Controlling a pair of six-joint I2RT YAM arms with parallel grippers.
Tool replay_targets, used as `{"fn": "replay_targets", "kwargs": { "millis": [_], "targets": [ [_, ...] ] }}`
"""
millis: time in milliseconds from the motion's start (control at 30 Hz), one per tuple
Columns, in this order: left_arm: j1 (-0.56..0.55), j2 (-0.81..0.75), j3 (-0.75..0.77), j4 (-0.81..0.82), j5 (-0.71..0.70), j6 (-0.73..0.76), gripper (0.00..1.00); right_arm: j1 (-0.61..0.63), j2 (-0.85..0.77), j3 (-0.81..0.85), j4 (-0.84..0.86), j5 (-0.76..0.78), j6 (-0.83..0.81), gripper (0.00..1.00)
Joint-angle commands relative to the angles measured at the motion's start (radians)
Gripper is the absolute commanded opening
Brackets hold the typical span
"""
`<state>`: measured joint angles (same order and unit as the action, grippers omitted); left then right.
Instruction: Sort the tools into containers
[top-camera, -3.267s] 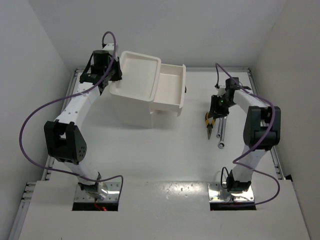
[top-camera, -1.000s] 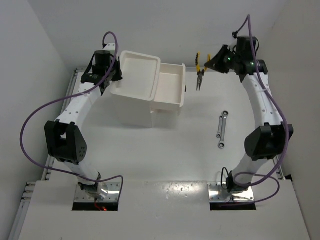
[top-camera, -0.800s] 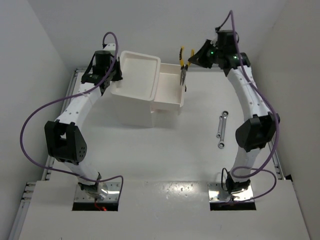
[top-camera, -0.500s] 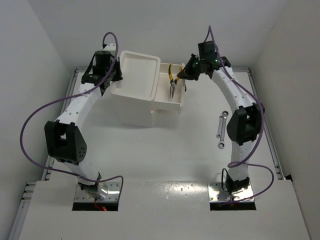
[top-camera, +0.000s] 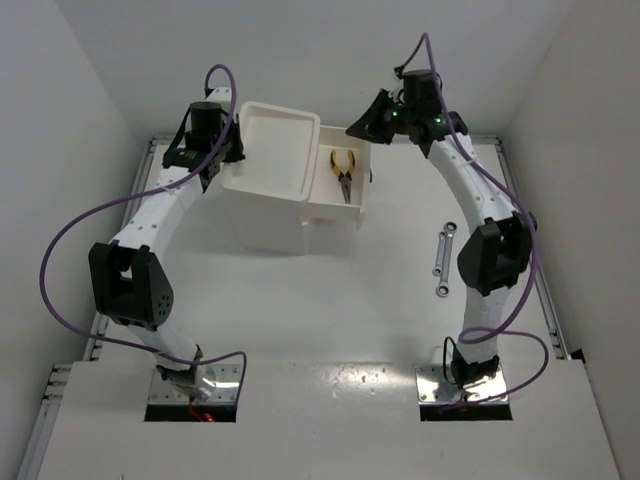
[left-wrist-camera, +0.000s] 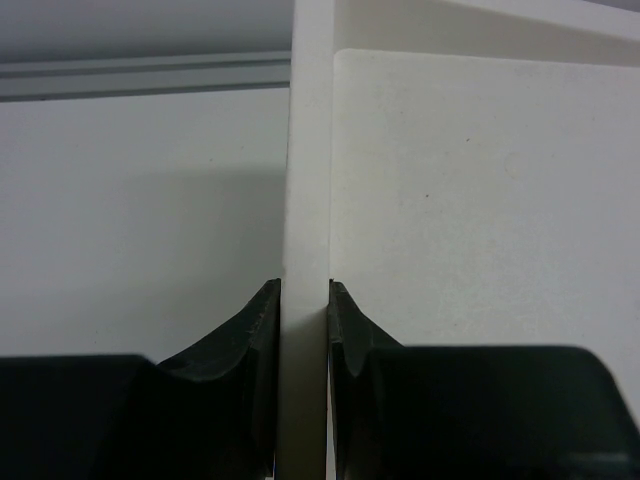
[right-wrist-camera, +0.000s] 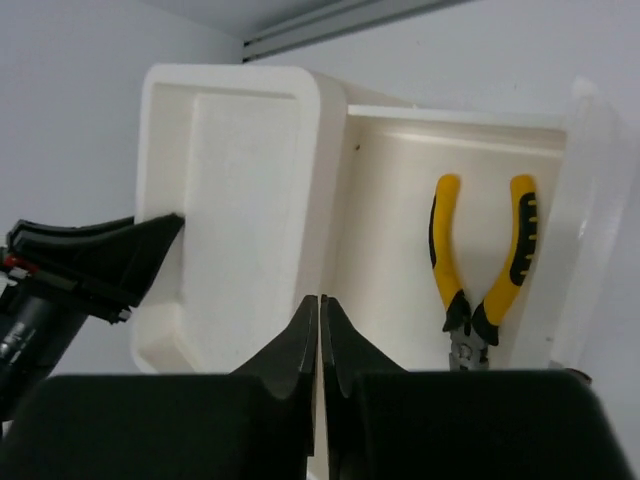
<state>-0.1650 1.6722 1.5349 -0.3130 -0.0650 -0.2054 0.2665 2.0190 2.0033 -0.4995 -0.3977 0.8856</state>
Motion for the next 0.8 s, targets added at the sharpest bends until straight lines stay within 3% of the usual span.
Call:
{"fn": "replay_targets", "kwargs": {
  "millis": [0, 167, 300, 433, 767],
  "targets": [
    [-0.004, 0.072, -0.084, -0.135, -0.024, -0.091, 0.0, -0.051, -0.12, 0.02, 0.023, 0.06, -0.101, 0.0],
    [-0.004, 0.072, -0.084, -0.135, -0.024, -0.091, 0.0, -0.082, -0.163, -0.115, -0.137, 0.261, -0.261, 0.0],
    [-0.004, 0.072, -0.084, -0.126, -0.015, -0.091, 0.0, -0.082, -0.137, -0.202, -0.195, 0.261, -0.28, 0.0],
    [-0.004, 0.072, -0.084, -0.126, -0.006, -0.1, 0.0, -0.072, -0.106, -0.29, -0.162, 0.208, -0.28, 0.0],
    [-0.004, 0.072, -0.084, -0.126, 0.024, -0.1, 0.0, -0.03, -0.022, -0.244, -0.061, -0.041, -0.278, 0.0]
  ]
}}
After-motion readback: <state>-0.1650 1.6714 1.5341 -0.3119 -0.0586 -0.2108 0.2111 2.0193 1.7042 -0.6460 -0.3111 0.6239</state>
